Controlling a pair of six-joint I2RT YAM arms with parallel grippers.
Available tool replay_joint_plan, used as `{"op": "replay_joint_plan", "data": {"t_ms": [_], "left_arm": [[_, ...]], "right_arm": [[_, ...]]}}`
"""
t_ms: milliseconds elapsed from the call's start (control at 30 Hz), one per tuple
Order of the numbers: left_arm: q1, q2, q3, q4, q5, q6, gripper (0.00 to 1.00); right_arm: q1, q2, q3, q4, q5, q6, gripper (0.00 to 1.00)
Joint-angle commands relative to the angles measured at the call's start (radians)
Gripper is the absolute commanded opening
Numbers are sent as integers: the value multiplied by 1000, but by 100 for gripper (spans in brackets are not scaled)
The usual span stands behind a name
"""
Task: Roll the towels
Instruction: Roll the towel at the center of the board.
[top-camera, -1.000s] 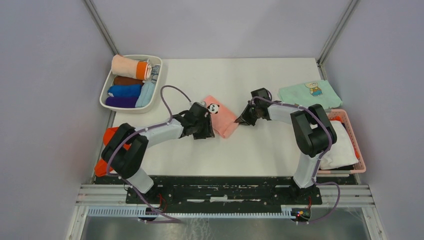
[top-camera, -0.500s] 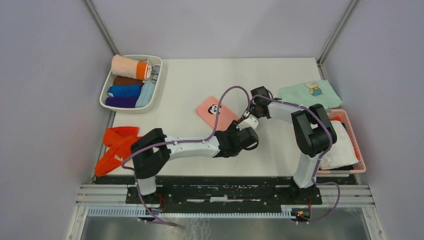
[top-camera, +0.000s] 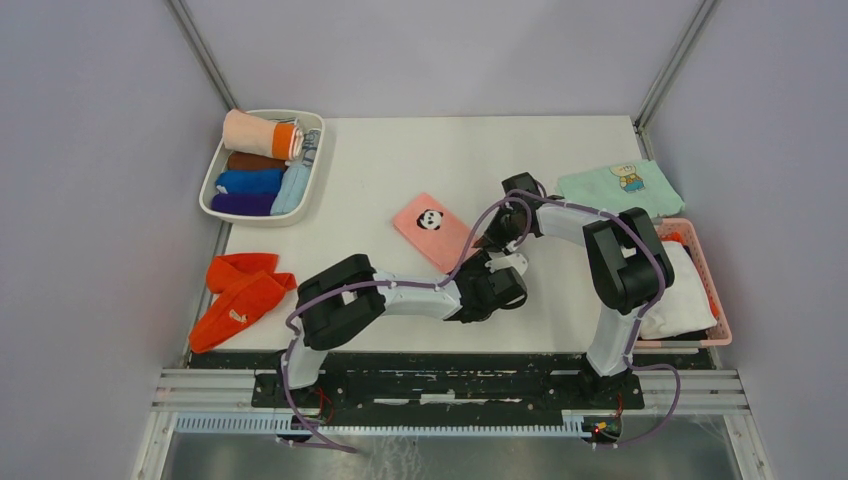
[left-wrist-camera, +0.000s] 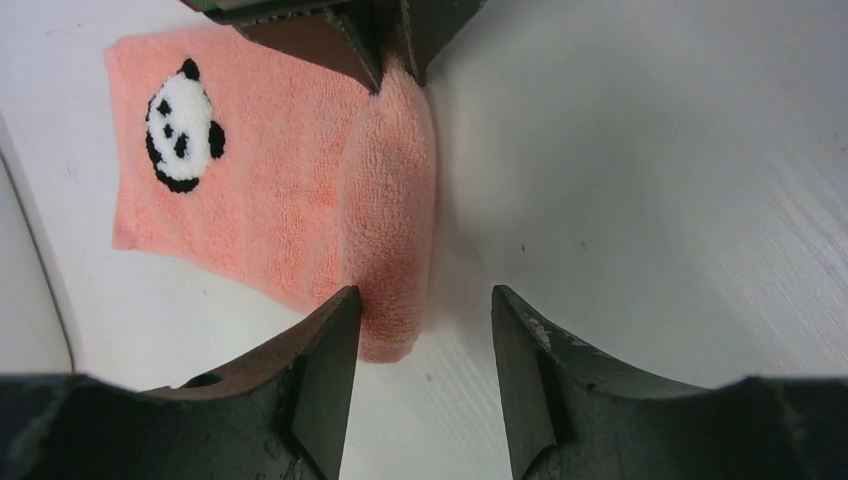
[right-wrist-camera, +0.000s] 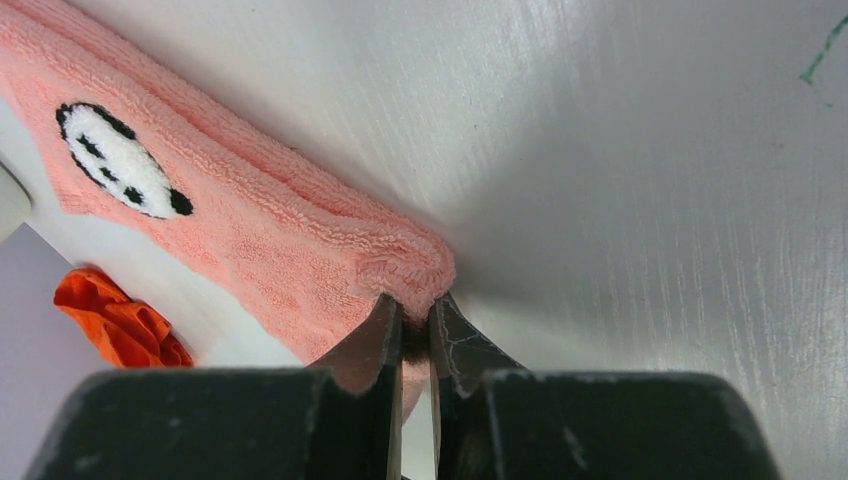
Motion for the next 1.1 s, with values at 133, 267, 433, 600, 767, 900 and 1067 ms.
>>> {"op": "replay_joint_plan", "data": {"t_ms": [133, 267, 433, 600, 767, 900, 1067], "left_arm": [[3, 75, 57, 65, -62, 104, 57], [23, 100, 66, 28, -50, 77, 57], [53, 122, 71, -20, -23, 41, 57], [71, 125, 58, -46, 58, 18, 55], [76, 131, 57, -71, 76, 3, 52], [75, 77, 61, -90, 6, -24, 55], [38, 7, 96, -98, -53, -21, 58]], "right_arm": [[-3, 11, 10, -68, 31, -22, 2], [-3, 7, 8, -68, 29, -24, 2], [-3, 2, 11, -75, 25, -28, 2], [-5, -5, 13, -78, 24, -31, 2], [-7, -13, 19, -80, 24, -35, 2], [-8, -9, 19, -76, 18, -35, 2], [-10, -1, 15, -67, 9, -36, 2]]}}
